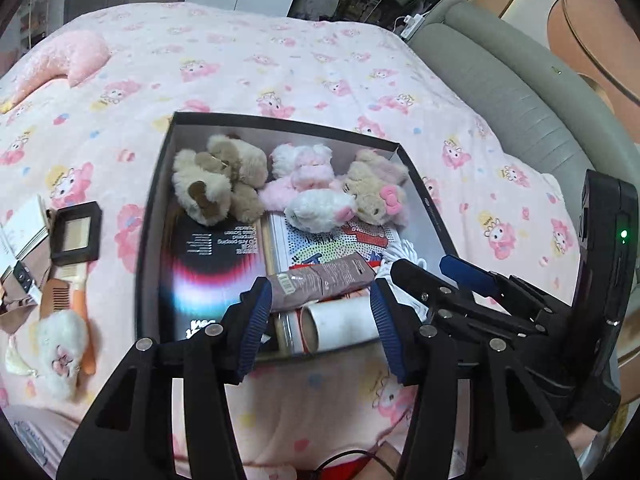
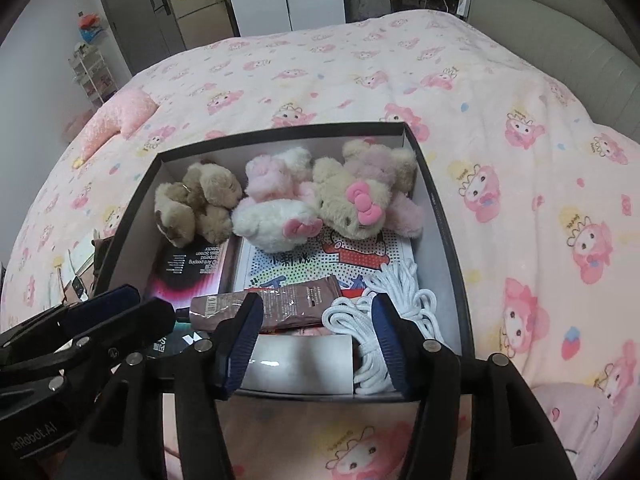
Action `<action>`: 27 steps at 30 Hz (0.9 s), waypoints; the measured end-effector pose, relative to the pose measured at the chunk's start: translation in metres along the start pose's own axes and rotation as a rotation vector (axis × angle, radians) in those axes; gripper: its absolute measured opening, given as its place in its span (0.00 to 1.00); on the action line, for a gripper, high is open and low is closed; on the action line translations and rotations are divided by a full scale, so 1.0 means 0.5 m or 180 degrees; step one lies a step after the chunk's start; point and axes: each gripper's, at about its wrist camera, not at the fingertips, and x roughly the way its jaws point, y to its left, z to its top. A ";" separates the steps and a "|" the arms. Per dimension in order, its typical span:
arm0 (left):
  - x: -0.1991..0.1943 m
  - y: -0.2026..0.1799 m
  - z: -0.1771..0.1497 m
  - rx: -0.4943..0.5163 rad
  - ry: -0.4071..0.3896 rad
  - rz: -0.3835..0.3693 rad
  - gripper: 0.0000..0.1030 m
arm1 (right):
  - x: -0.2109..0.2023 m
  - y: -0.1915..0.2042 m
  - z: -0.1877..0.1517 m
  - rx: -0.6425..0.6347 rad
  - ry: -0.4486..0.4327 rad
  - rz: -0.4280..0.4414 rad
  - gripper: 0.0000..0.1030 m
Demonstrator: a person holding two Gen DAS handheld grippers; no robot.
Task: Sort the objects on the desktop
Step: 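Withdraw the right gripper from the box toward the scattered items, then grasp the white fluffy plush with pink bow with the right gripper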
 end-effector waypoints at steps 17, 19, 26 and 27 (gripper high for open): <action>-0.203 0.274 -0.115 -0.0797 -0.0144 0.0473 0.51 | -0.044 0.298 -0.061 -0.0685 0.0121 0.0609 0.53; -0.223 0.318 -0.120 -0.0918 -0.0168 0.0599 0.51 | -0.038 0.348 -0.065 -0.0821 0.0139 0.0685 0.53; -0.133 0.451 -0.099 -0.1397 0.0448 0.1032 0.50 | 0.015 0.488 -0.120 -0.1174 0.0428 0.0939 0.53; -0.122 0.458 -0.096 -0.1380 0.0510 0.0966 0.50 | 0.030 0.506 -0.133 -0.1249 0.0475 0.0941 0.53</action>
